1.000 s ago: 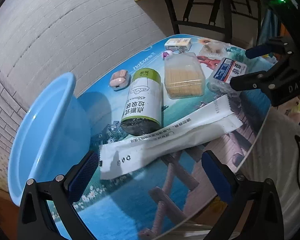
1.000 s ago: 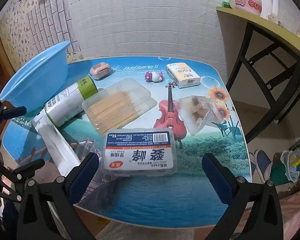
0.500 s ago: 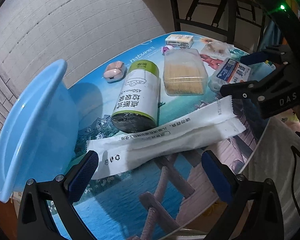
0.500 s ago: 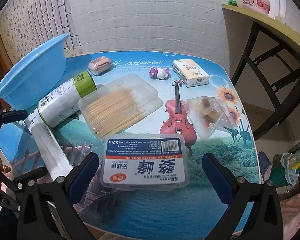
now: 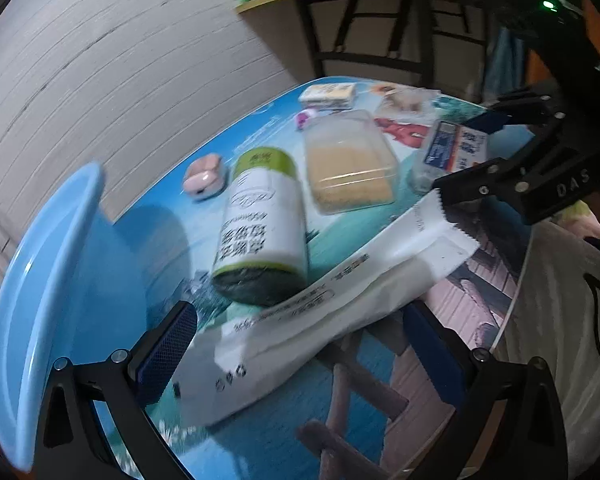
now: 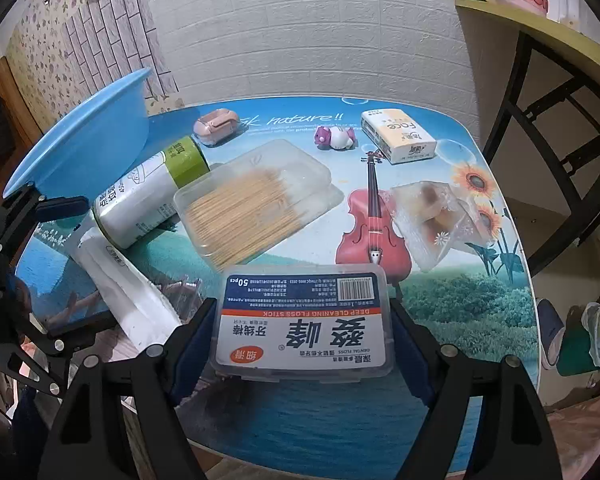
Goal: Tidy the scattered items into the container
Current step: 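Reach the left gripper toward the white flat packet on the table, then grasp the white flat packet with the left gripper and lift it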
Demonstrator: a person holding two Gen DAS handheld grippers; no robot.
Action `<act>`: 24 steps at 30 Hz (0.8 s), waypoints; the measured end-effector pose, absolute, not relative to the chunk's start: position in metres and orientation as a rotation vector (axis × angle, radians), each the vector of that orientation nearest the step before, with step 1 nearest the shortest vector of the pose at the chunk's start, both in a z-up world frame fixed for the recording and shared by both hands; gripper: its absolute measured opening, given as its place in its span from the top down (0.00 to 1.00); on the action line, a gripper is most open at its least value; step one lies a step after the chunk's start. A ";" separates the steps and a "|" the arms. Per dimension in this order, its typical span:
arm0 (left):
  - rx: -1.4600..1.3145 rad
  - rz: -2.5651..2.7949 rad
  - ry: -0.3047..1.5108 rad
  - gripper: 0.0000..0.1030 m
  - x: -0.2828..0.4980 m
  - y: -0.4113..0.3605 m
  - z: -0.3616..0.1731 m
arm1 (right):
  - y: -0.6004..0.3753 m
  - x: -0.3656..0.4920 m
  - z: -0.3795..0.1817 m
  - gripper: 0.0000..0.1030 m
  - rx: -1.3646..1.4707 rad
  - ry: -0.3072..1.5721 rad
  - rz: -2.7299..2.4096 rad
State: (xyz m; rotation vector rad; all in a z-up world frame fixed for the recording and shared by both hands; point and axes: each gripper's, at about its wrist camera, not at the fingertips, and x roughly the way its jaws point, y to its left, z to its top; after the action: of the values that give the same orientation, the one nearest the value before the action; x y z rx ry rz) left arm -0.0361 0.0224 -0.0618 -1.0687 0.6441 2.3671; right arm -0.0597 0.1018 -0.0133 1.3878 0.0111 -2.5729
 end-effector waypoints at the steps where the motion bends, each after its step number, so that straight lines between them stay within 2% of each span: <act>1: -1.054 2.346 0.643 0.00 -0.037 0.022 -0.062 | 0.102 -0.060 -0.012 0.20 1.389 0.009 -2.572; 4: -1.056 2.284 0.591 0.00 -0.043 0.018 -0.063 | 0.103 -0.059 -0.014 0.20 1.388 -0.001 -2.573; 8: -1.154 2.182 0.402 0.00 -0.053 0.007 -0.070 | 0.107 -0.061 -0.021 0.20 1.385 -0.011 -2.573; 15: -1.142 2.170 0.403 0.01 -0.051 0.008 -0.071 | 0.107 -0.061 -0.023 0.20 1.386 0.002 -2.574; 17: -1.139 2.179 0.397 0.12 -0.051 0.006 -0.068 | 0.107 -0.061 -0.022 0.20 1.386 -0.003 -2.572; 19: -1.143 2.209 0.383 0.38 -0.052 0.002 -0.065 | 0.107 -0.061 -0.023 0.20 1.385 -0.006 -2.571; 21: -1.169 2.232 0.358 0.50 -0.055 -0.003 -0.063 | 0.107 -0.060 -0.022 0.20 1.385 -0.005 -2.573; 24: -1.173 2.231 0.369 0.60 -0.051 -0.003 -0.061 | 0.108 -0.058 -0.022 0.20 1.383 -0.005 -2.575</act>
State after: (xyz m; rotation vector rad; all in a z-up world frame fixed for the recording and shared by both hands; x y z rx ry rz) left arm -0.0514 -0.0031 -0.0611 -1.1731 0.3685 2.2308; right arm -0.0583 0.1084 -0.0218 1.3834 -0.0054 -2.5749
